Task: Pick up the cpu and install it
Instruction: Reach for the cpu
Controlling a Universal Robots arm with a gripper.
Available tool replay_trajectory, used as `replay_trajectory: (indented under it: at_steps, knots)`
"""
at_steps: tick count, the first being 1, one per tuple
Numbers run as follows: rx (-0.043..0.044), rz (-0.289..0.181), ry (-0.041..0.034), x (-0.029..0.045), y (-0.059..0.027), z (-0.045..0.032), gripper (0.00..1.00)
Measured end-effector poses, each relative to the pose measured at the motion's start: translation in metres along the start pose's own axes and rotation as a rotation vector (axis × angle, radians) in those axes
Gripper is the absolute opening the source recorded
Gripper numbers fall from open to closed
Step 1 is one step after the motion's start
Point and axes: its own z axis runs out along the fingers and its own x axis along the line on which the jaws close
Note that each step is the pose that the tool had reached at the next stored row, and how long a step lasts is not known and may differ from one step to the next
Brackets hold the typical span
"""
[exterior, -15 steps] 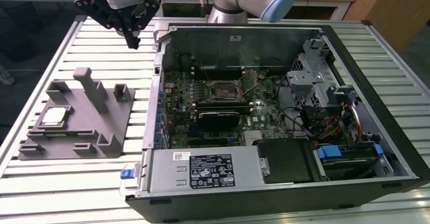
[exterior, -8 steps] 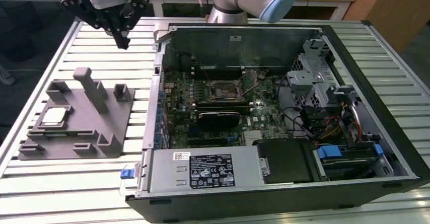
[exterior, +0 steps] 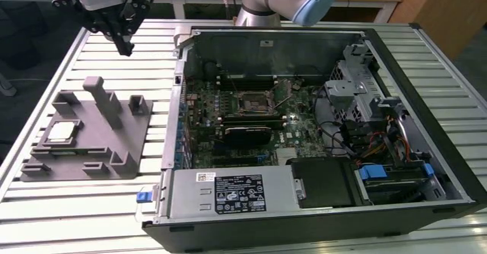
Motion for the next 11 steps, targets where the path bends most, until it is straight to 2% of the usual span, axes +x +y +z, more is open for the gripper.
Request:
replay_trajectory:
  at_steps: [11]
  knots:
    - [0.0000, 0.000, -0.0001, 0.0320, -0.0025, -0.0003, 0.11]
